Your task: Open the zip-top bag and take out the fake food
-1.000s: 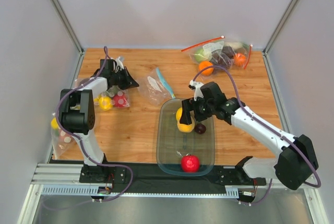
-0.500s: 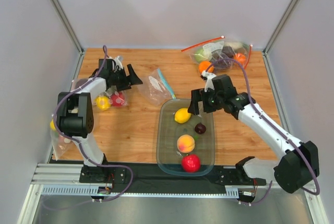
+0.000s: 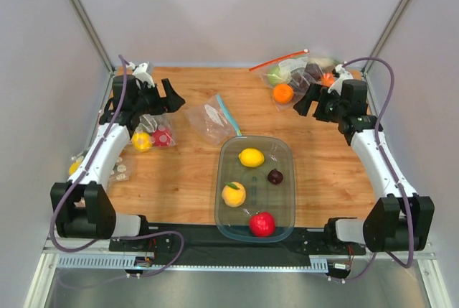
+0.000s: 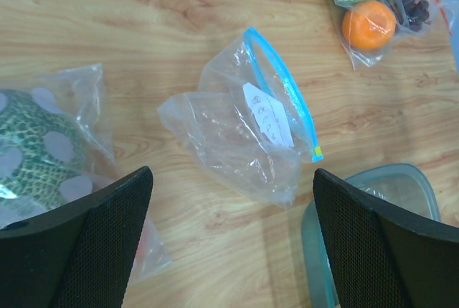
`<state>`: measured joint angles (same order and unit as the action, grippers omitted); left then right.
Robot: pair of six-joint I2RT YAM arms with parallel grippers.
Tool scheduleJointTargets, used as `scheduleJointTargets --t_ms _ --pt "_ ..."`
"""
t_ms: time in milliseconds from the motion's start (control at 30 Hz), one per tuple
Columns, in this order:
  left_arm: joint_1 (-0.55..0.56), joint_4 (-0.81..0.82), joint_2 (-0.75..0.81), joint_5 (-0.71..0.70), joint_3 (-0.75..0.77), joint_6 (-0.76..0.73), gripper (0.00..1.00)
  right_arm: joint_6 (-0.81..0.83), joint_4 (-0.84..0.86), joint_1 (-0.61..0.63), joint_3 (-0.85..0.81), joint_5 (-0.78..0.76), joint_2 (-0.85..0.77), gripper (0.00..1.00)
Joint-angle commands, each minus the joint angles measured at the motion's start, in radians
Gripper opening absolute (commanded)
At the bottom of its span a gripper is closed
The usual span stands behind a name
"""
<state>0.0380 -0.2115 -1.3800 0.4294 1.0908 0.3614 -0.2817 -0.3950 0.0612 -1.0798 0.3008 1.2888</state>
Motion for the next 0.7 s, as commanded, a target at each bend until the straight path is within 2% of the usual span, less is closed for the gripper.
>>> scheduleJointTargets --t_ms 0,100,333,667 --pt "-0.003 -0.084 0.102 -0.089 0.061 -0.088 0.99 -0.048 0.1 -0.095 -0.02 0.049 0.0 1.0" --pt "-0.003 -0.138 0.154 -0.167 0.09 -0.122 0.99 -0.062 0.117 -0.149 -0.006 0.051 -0.026 1.0" --pt "-0.003 -0.163 0.222 -0.219 0.083 -0.164 0.99 -0.062 0.084 -0.213 0.001 0.058 -0.065 1.0" --pt "-0.003 -0.16 0.253 -0.21 0.07 -0.179 0.99 -0.04 0.035 -0.262 -0.003 0.052 -0.101 1.0"
